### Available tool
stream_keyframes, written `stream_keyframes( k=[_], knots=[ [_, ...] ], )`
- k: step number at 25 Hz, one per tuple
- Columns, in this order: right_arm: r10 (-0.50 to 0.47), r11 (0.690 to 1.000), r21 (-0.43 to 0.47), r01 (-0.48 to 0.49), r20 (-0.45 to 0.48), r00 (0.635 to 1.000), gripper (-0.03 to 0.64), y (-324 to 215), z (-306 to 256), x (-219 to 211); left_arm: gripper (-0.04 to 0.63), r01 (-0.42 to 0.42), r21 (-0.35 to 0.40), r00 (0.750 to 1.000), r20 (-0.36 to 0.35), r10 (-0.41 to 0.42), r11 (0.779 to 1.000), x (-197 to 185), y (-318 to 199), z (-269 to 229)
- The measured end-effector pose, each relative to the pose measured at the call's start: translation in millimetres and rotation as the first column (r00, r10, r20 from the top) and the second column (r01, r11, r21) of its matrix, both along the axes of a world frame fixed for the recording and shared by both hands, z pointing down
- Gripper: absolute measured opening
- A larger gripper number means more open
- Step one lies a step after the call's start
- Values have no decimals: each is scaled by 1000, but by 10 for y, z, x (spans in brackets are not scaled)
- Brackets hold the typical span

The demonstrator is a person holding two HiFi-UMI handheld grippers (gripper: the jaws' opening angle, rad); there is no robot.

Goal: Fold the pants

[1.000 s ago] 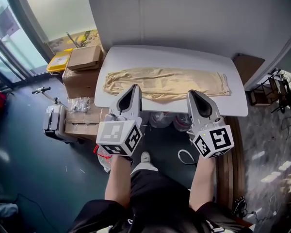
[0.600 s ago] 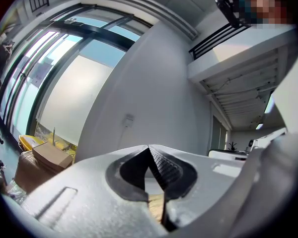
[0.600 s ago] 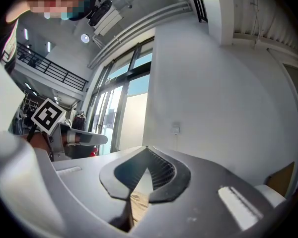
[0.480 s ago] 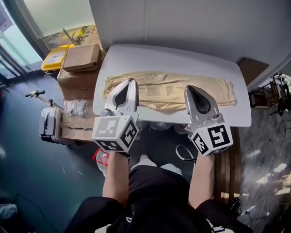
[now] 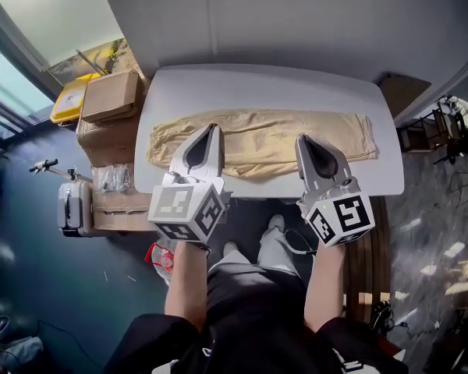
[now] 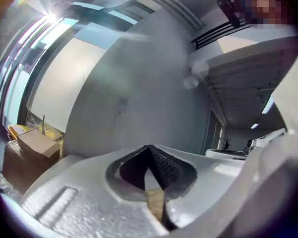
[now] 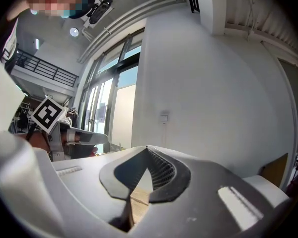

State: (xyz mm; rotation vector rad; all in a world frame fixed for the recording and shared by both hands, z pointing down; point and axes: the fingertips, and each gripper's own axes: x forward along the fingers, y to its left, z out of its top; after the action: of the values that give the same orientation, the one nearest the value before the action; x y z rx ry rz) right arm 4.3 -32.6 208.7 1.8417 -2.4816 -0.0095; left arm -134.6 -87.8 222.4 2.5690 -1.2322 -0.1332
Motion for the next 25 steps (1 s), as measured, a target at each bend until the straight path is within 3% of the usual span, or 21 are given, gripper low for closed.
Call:
stream_keyframes(
  k=[7, 13, 19, 25],
  knots=[
    [-12, 999, 30, 12, 18, 1000, 5, -317, -122, 403, 3, -2, 45, 1000, -6, 2, 999, 409, -237, -196],
    [22, 1000, -8, -22, 28, 999, 6, -440, 48, 788, 3, -52, 0, 999, 11, 52, 999, 843, -387, 14],
    [115, 992, -62, -113, 22, 993, 6, -386, 297, 1337, 3, -149, -46, 988, 21, 150, 988, 1477, -447, 220],
    [245, 964, -122, -237, 51, 968, 6, -232, 564, 2049, 3, -266, -95, 963, 30, 270, 959, 2277, -432, 475]
  ],
)
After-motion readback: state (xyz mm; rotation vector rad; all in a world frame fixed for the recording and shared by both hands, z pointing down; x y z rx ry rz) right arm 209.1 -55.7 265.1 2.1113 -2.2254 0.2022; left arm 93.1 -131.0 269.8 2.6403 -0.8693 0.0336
